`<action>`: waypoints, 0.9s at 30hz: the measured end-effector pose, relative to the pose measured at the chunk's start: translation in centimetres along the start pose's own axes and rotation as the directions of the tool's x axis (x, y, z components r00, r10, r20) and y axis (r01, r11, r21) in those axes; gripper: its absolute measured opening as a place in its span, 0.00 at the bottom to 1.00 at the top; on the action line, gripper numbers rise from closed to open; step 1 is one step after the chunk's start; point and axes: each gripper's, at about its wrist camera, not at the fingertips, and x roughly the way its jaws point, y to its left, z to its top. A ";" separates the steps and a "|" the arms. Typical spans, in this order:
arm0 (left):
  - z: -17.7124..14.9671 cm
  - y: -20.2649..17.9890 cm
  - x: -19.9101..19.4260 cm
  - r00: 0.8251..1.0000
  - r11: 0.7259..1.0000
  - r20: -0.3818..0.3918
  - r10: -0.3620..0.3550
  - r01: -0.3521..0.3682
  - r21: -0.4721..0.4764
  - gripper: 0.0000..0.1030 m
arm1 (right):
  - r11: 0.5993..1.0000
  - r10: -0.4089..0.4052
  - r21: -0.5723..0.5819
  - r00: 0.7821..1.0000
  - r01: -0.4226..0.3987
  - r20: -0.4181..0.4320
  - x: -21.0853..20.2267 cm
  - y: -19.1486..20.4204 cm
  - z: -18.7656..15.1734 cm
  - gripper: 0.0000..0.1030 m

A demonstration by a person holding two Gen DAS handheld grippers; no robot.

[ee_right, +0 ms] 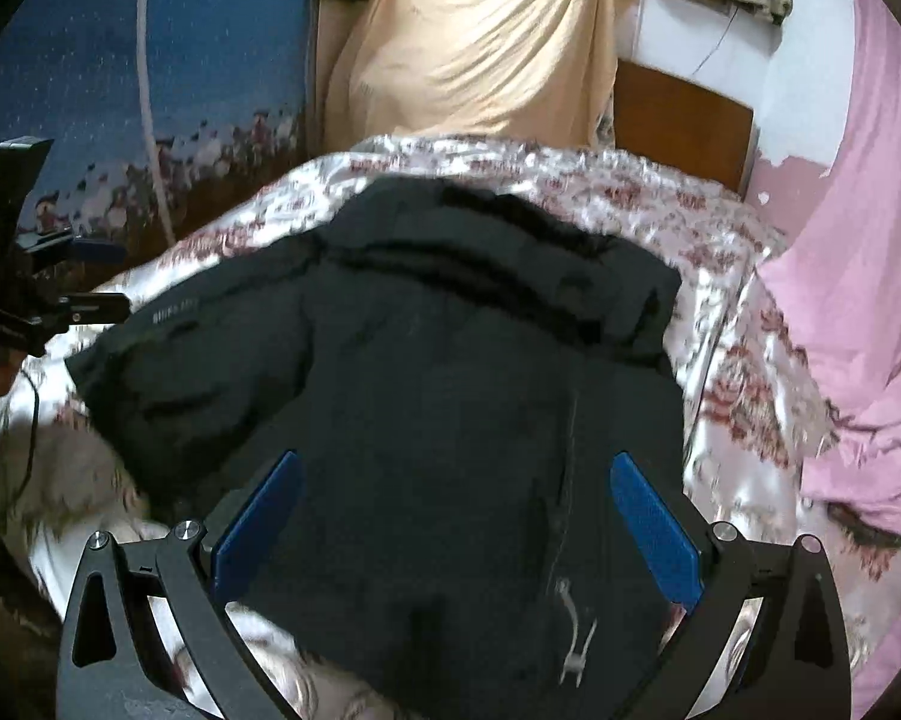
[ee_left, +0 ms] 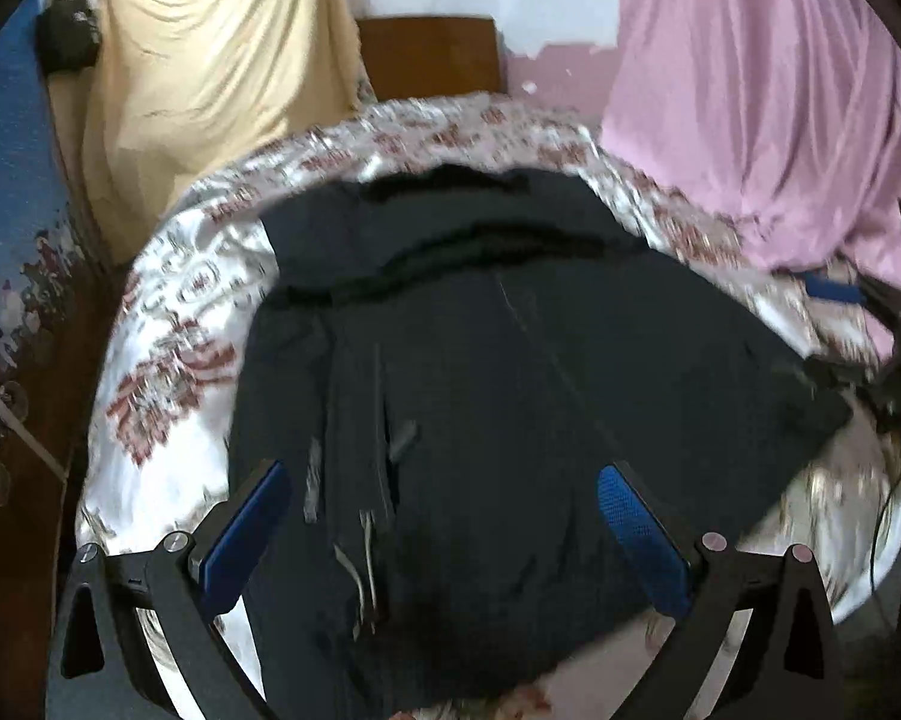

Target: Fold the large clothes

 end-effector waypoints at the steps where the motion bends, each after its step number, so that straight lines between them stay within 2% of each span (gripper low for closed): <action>1: -0.7 -0.1 0.1 1.000 1.000 -0.022 -0.006 0.006 0.020 1.00 | 1.000 0.003 0.003 1.000 -0.003 -0.015 0.1 0.0 -0.6 0.98; 7: -4.2 -1.1 0.5 0.990 0.987 -0.138 -0.008 0.030 0.156 1.00 | 0.998 0.037 -0.042 0.991 -0.043 -0.126 1.1 0.3 -4.2 0.98; 15: -6.3 -0.2 1.3 0.969 0.978 -0.243 0.054 -0.002 0.208 1.00 | 0.992 0.029 -0.115 0.971 -0.058 -0.237 1.3 0.8 -6.4 0.98; 20: -6.6 0.1 2.0 0.950 0.959 -0.264 0.166 -0.093 0.269 1.00 | 0.983 0.009 -0.171 0.955 -0.063 -0.298 1.7 0.9 -6.6 0.98; 27: -6.4 -0.3 3.1 0.932 0.935 -0.206 0.298 -0.241 0.261 1.00 | 0.959 -0.144 -0.283 0.909 0.030 -0.391 3.4 0.4 -6.3 0.98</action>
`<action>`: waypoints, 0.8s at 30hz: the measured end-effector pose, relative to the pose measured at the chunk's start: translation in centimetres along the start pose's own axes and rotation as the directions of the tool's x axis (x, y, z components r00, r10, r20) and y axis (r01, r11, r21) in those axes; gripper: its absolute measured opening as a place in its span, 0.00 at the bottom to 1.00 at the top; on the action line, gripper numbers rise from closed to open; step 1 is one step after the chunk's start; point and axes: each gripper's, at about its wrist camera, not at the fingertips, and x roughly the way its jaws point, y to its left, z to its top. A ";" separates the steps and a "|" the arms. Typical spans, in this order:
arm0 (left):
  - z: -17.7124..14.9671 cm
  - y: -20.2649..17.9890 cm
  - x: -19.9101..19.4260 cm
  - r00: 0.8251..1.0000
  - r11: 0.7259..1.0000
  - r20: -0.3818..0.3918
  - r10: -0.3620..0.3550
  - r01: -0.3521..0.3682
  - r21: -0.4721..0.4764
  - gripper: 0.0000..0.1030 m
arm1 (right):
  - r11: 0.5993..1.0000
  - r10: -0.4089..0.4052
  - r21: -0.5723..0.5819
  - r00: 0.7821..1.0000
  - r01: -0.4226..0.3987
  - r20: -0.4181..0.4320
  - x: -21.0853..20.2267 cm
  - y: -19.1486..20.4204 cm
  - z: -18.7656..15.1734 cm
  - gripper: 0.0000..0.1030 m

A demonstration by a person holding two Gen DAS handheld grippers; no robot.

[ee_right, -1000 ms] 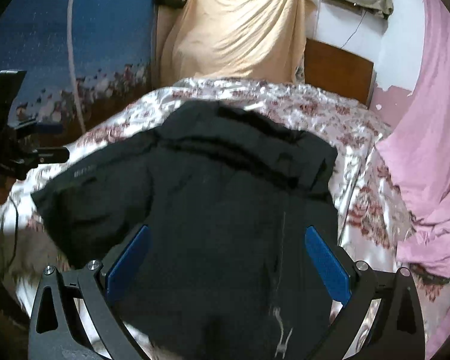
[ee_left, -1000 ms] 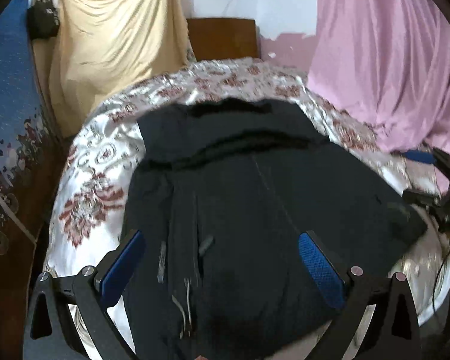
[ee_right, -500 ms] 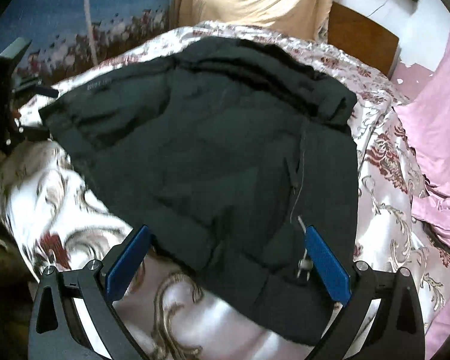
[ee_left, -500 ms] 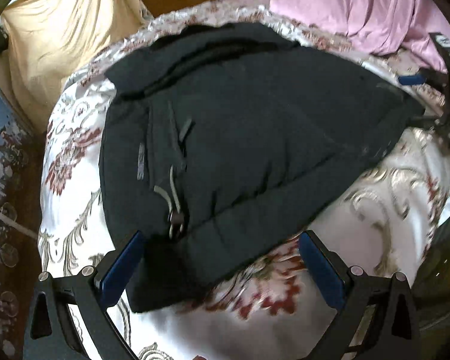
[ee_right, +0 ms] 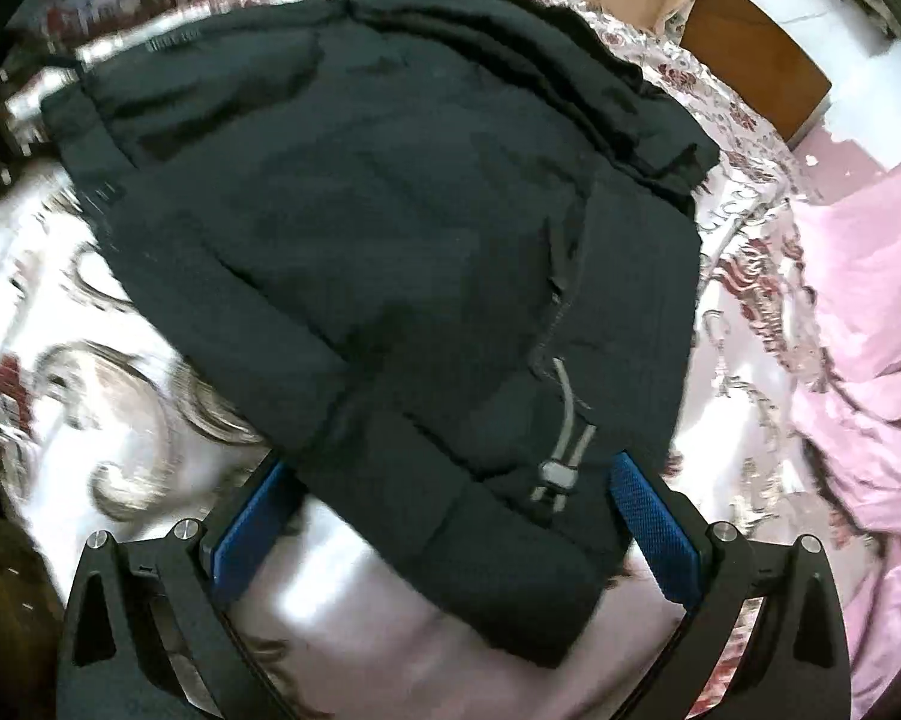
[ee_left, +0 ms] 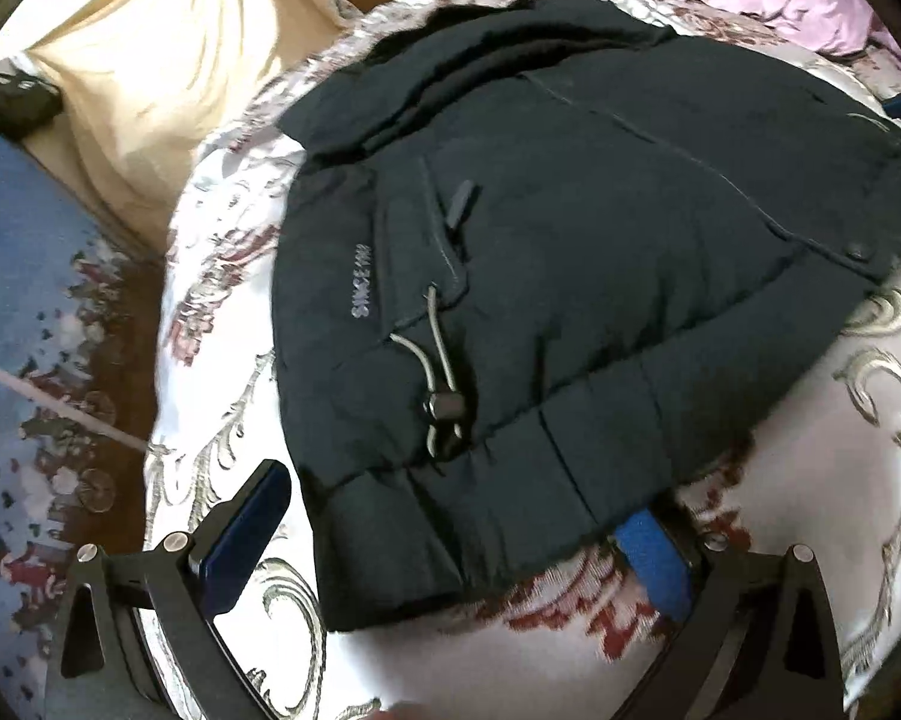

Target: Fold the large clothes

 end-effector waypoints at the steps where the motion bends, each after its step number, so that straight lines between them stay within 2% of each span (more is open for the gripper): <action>1: 0.0 0.1 -0.1 1.000 1.000 0.011 0.013 -0.013 -0.011 1.00 | 0.999 -0.036 -0.015 0.999 0.036 -0.010 0.2 0.1 0.1 0.98; 3: -0.1 0.5 -0.5 0.998 0.999 0.040 0.043 -0.042 -0.028 0.99 | 0.998 -0.060 -0.021 0.998 0.060 -0.008 0.4 -0.1 0.1 0.98; 5: -0.3 0.4 -1.1 0.995 0.998 0.076 0.061 -0.059 -0.027 0.92 | 0.997 -0.073 0.001 0.997 0.073 0.020 0.1 -0.2 -0.1 0.98; 7: -0.5 -0.1 -1.9 0.990 0.997 0.118 0.080 -0.080 -0.002 0.79 | 0.995 -0.101 0.003 0.992 0.101 0.074 -0.7 0.2 -0.5 0.93; 8: -0.7 -0.5 -2.2 0.985 0.995 0.145 0.089 -0.093 0.022 0.74 | 0.994 -0.107 0.000 0.989 0.108 0.106 -1.1 0.5 -0.7 0.78; 9: -0.7 -0.8 -2.3 0.982 0.994 0.161 0.096 -0.103 0.041 0.64 | 0.995 -0.100 -0.007 0.986 0.102 0.132 -1.5 0.8 -1.0 0.62; 10: -0.8 -1.5 -2.6 0.977 0.990 0.184 0.106 -0.120 0.067 0.55 | 0.995 -0.093 -0.019 0.984 0.097 0.151 -1.8 1.3 -1.2 0.56; 12: -0.9 -2.3 -2.8 0.970 0.984 0.212 0.119 -0.144 0.105 0.45 | 0.993 -0.096 -0.045 0.979 0.105 0.179 -2.1 2.3 -1.4 0.38; 15: -0.8 -2.5 -2.6 0.971 0.982 0.217 0.105 -0.135 0.129 0.34 | 0.993 -0.100 -0.038 0.974 0.110 0.203 -2.1 2.8 -1.6 0.31; 19: -0.5 -1.8 -2.5 0.978 0.990 0.200 0.059 -0.083 0.113 0.17 | 0.997 -0.064 0.048 0.975 0.055 0.215 -1.8 1.5 -1.9 0.19; 20: -0.6 -1.8 -2.7 0.976 0.991 0.209 0.055 -0.079 0.107 0.15 | 0.997 -0.060 0.069 0.974 0.045 0.220 -1.7 1.2 -2.1 0.15; 22: -0.6 -1.7 -3.3 0.971 0.994 0.233 0.044 -0.066 0.090 0.05 | 0.994 -0.061 0.099 0.969 0.038 0.241 -1.8 0.9 -2.4 0.11; 24: -0.8 -1.7 -4.2 0.965 0.996 0.259 0.036 -0.055 0.066 0.05 | 0.989 -0.063 0.146 0.960 0.024 0.274 -2.5 0.6 -2.8 0.09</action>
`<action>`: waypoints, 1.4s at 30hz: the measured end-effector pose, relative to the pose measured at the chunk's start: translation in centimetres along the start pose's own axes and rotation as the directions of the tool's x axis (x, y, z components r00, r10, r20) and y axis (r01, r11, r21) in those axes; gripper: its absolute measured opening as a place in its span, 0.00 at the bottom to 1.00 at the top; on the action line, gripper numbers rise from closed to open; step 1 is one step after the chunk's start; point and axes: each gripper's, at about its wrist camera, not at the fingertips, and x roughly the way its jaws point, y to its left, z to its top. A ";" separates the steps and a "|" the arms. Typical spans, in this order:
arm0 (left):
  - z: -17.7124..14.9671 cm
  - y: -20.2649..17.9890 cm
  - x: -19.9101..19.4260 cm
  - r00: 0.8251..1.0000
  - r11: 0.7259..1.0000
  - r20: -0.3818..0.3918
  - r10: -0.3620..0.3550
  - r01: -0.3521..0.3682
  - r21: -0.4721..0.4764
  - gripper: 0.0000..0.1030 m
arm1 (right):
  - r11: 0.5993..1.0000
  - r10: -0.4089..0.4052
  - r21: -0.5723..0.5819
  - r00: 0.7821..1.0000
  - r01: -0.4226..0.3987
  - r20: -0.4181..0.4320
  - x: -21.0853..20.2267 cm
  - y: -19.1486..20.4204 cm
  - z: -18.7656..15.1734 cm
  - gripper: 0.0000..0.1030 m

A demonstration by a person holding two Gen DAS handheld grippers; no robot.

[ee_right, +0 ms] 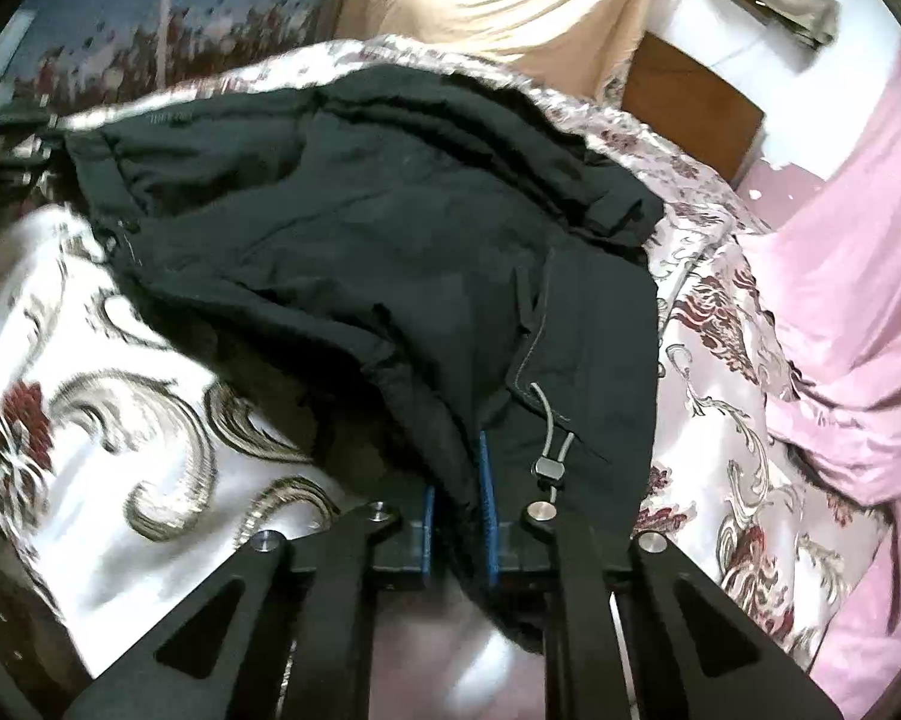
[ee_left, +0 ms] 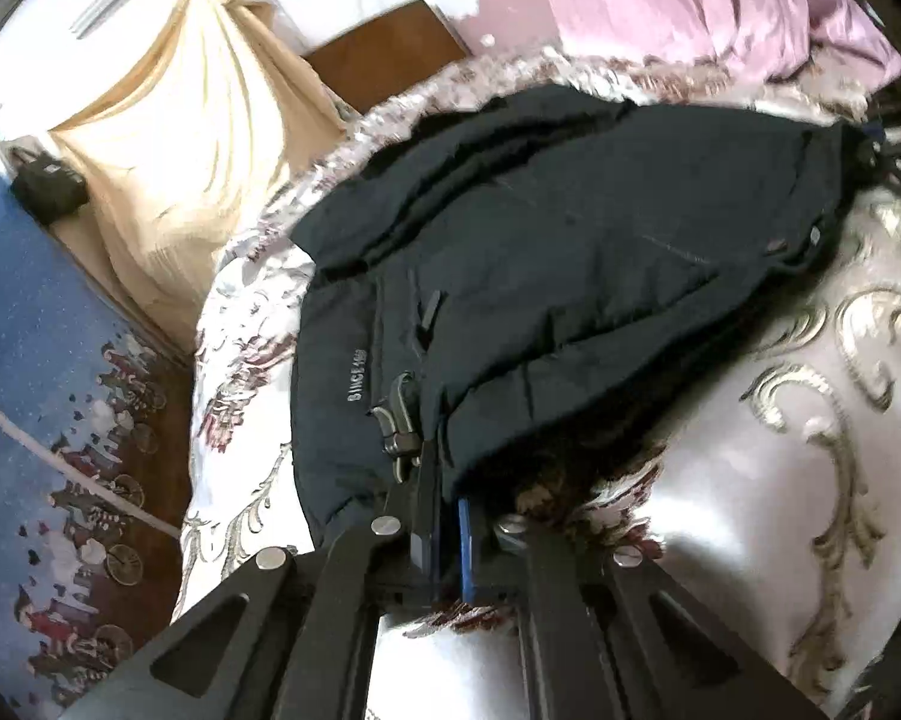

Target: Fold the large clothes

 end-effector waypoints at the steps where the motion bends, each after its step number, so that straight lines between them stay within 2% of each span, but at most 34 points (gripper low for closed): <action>1: -0.1 0.1 -0.5 1.000 1.000 0.013 0.000 0.000 -0.012 0.05 | 1.000 0.000 0.016 1.000 0.000 0.011 -0.2 -0.3 -0.1 0.09; 4: -0.4 0.4 -2.0 0.999 0.998 0.029 -0.014 0.016 -0.056 0.05 | 0.998 -0.003 0.060 0.999 0.000 0.049 -1.7 -0.5 -0.9 0.08; 12: -1.5 0.4 -7.3 0.997 0.992 0.056 -0.053 0.059 -0.112 0.04 | 0.992 0.033 0.122 0.997 -0.041 0.065 -6.6 -0.4 -3.1 0.07; 18: 1.4 2.4 -8.7 0.990 0.979 0.131 -0.052 0.076 -0.188 0.04 | 0.979 0.040 0.195 0.990 -0.066 0.135 -9.2 -2.5 -1.7 0.06; 23: 6.2 5.0 -8.0 0.977 0.967 0.211 -0.033 0.084 -0.240 0.04 | 0.955 0.029 0.280 0.968 -0.100 0.249 -9.0 -5.7 2.2 0.06; 29: 12.0 9.0 -4.7 0.969 0.948 0.247 -0.008 0.085 -0.305 0.04 | 0.928 -0.032 0.359 0.941 -0.097 0.336 -7.3 -9.1 8.0 0.06; 36: 17.7 13.0 1.5 0.969 0.932 0.244 0.021 0.069 -0.355 0.04 | 0.922 -0.114 0.386 0.925 -0.038 0.363 -2.0 -12.1 15.1 0.06; 42: 23.1 16.3 8.0 0.972 0.908 0.233 0.016 0.083 -0.410 0.04 | 0.922 -0.146 0.387 0.928 0.002 0.344 3.7 -15.5 22.5 0.06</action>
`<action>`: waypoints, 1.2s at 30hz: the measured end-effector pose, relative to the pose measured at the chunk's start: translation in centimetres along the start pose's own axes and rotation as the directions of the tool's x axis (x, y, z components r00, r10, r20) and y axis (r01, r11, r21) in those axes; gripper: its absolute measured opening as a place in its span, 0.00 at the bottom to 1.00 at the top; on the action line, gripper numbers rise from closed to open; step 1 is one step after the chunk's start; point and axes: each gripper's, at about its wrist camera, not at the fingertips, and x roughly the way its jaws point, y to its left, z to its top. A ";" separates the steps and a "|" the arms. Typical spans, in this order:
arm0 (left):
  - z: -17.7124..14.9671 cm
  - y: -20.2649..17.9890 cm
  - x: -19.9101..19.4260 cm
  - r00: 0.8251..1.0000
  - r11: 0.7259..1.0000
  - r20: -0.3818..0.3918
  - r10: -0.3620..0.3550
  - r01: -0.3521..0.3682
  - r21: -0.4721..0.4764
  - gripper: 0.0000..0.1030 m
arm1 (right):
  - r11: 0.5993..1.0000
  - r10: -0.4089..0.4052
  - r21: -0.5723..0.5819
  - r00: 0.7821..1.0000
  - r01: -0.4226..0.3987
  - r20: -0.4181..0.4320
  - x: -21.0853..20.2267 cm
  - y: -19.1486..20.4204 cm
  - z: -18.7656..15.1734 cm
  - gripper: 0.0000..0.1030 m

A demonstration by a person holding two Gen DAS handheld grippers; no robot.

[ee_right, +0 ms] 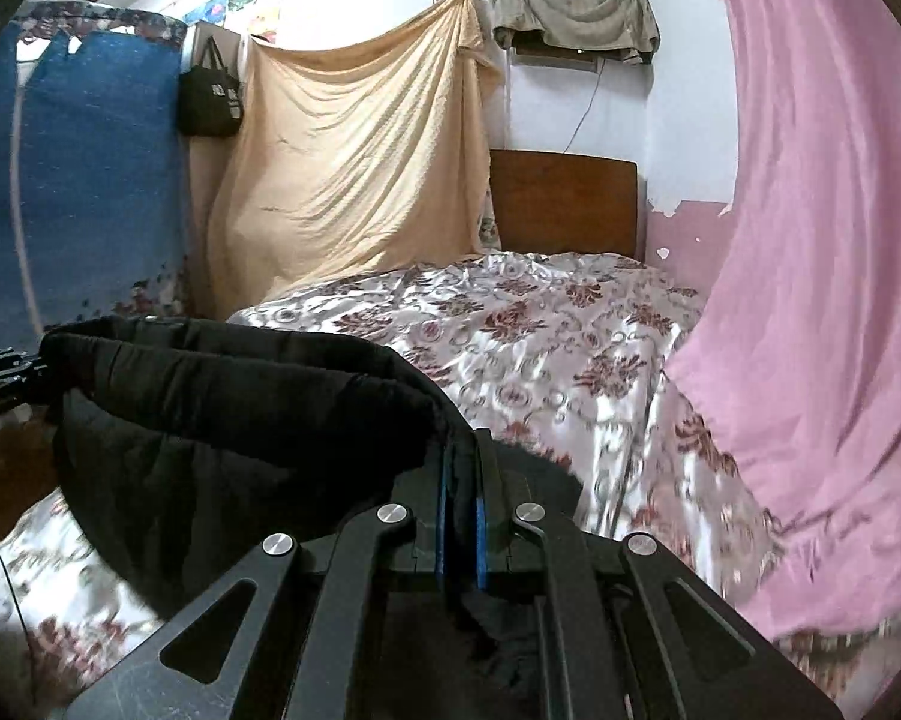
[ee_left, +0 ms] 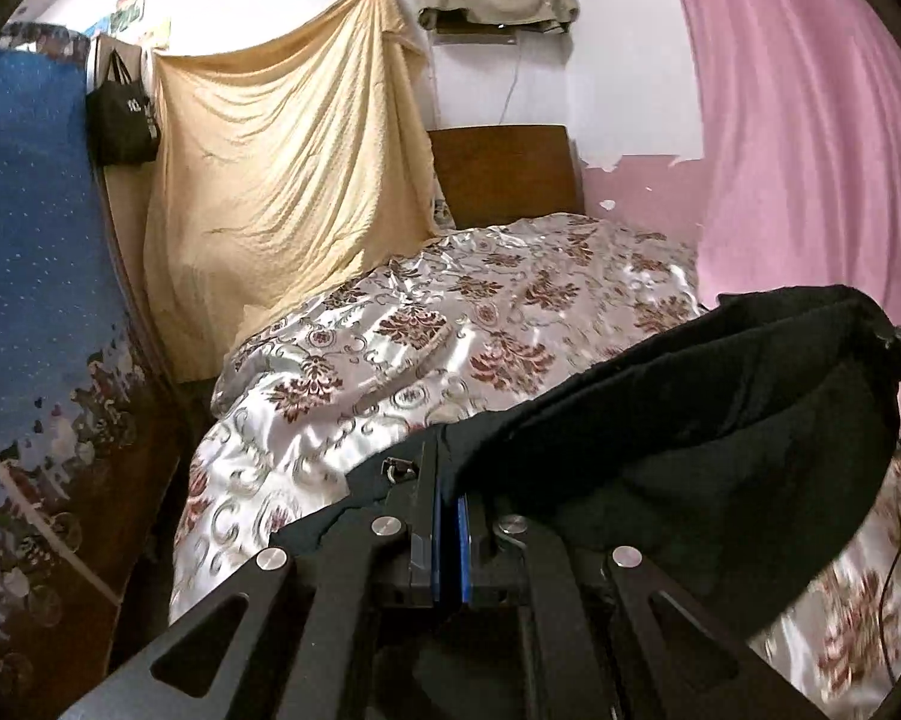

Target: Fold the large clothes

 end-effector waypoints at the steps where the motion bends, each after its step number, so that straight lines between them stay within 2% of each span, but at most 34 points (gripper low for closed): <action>1: 0.8 0.0 1.4 1.000 1.000 -0.001 0.009 -0.009 0.002 0.04 | 1.000 -0.005 -0.002 1.000 0.005 -0.002 1.0 0.0 0.5 0.06; 5: 3.1 0.3 6.3 1.000 1.000 -0.018 0.019 -0.020 -0.006 0.04 | 0.999 -0.042 -0.013 0.999 0.041 -0.029 7.4 -0.2 3.3 0.06; 8: 4.1 0.0 9.6 0.999 1.000 -0.036 0.022 -0.022 0.001 0.04 | 0.998 -0.062 -0.010 0.996 0.061 -0.062 11.6 -0.6 4.1 0.06; 12: 4.7 -0.7 14.5 0.997 0.999 -0.073 0.039 -0.038 0.023 0.04 | 0.996 -0.092 -0.021 0.989 0.090 -0.114 16.5 -1.2 3.7 0.06; 19: 3.4 -0.5 22.1 0.980 0.999 -0.197 0.015 -0.022 -0.034 0.04 | 0.994 -0.112 -0.017 0.966 0.111 -0.235 24.2 -1.9 1.5 0.06; 23: 1.7 -0.6 24.1 0.974 0.999 -0.226 0.012 -0.021 -0.037 0.04 | 0.993 -0.115 -0.027 0.955 0.112 -0.273 26.3 -1.7 -0.2 0.06; 30: 0.2 -0.8 26.5 0.969 0.999 -0.246 0.001 -0.012 -0.041 0.05 | 0.993 -0.116 -0.031 0.952 0.112 -0.285 27.9 -1.7 -1.8 0.06; 36: -0.2 -0.3 27.2 0.961 0.996 -0.273 -0.047 0.025 -0.085 0.09 | 0.994 -0.106 -0.029 0.946 0.102 -0.307 28.8 -1.8 -2.9 0.08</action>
